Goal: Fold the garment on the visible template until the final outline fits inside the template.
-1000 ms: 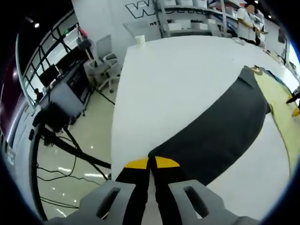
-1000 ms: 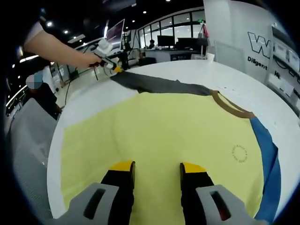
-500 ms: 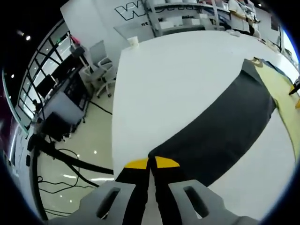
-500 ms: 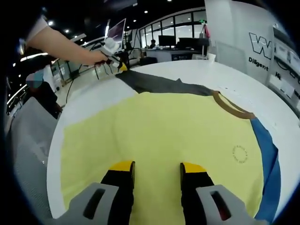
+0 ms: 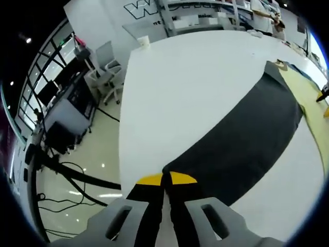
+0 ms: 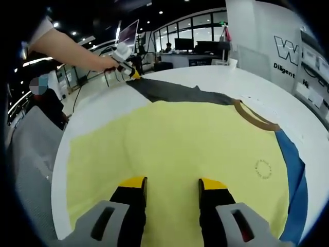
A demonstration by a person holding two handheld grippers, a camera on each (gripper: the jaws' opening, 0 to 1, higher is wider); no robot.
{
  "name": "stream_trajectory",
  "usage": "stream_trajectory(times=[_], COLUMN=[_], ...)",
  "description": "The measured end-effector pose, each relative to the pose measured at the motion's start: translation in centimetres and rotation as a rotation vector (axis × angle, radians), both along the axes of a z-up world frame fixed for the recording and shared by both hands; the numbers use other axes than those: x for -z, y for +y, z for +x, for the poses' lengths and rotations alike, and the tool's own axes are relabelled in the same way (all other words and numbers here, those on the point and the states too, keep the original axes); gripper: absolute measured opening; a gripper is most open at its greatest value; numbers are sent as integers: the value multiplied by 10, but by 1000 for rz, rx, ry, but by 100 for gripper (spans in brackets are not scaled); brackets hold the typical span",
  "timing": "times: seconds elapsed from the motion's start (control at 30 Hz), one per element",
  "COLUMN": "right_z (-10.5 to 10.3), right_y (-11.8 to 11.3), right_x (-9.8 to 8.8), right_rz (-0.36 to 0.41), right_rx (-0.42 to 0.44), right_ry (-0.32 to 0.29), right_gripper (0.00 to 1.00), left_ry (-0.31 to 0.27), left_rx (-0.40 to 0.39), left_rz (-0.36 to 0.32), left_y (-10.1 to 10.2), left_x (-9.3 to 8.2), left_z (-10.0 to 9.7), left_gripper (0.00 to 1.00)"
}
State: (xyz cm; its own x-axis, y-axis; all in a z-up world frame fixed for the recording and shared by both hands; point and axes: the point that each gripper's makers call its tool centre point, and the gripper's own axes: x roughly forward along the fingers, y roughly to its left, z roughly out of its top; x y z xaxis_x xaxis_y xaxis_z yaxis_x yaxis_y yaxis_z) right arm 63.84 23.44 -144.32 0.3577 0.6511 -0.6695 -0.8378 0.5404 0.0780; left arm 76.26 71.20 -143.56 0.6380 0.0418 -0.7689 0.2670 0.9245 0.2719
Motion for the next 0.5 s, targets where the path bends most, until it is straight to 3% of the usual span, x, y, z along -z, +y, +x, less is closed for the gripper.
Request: stream_trajectory(times=[0.5], right_z=[1], right_y=[0], right_x=[1], right_rz=[-4], right_rx=[-1], right_ry=[-1], right_gripper=[36], left_ry=[-10], left_rx=[-8], left_rz=[-11], left_y=[1], left_x=[-1], left_z=[-10], left_gripper=[5])
